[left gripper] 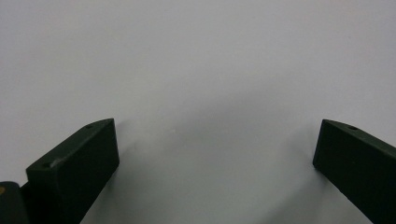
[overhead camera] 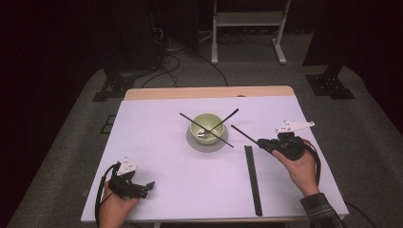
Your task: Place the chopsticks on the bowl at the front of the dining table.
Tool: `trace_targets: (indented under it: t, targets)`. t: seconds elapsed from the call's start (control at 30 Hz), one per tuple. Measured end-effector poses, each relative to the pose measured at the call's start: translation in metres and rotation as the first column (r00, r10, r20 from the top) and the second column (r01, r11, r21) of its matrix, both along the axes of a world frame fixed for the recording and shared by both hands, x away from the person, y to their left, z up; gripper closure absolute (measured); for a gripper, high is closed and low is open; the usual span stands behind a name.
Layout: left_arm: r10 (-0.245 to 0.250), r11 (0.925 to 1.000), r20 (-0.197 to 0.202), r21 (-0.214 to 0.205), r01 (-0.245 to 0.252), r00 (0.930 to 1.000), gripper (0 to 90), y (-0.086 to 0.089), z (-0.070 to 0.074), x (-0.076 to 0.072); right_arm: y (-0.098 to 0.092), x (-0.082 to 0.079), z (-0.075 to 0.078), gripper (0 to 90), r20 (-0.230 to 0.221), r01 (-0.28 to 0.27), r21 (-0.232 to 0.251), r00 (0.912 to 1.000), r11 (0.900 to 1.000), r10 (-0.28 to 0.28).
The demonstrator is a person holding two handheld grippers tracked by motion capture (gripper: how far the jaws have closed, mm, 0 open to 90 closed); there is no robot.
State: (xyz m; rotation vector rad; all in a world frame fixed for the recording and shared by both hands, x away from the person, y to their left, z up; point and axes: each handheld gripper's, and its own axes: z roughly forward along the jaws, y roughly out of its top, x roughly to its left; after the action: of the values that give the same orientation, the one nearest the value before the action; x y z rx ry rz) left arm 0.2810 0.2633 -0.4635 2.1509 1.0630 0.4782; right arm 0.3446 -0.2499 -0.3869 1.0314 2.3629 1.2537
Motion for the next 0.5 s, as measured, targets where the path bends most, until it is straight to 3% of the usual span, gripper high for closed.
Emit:
trace_targets:
  t: [0.5]
  targets:
    - [0.001,1.0000,0.000,0.000,-0.001,1.0000,0.0,0.000,0.000,0.000,0.021,0.014,0.006,85.7,0.002,-0.025,0.009,0.9997,0.9997,0.025]
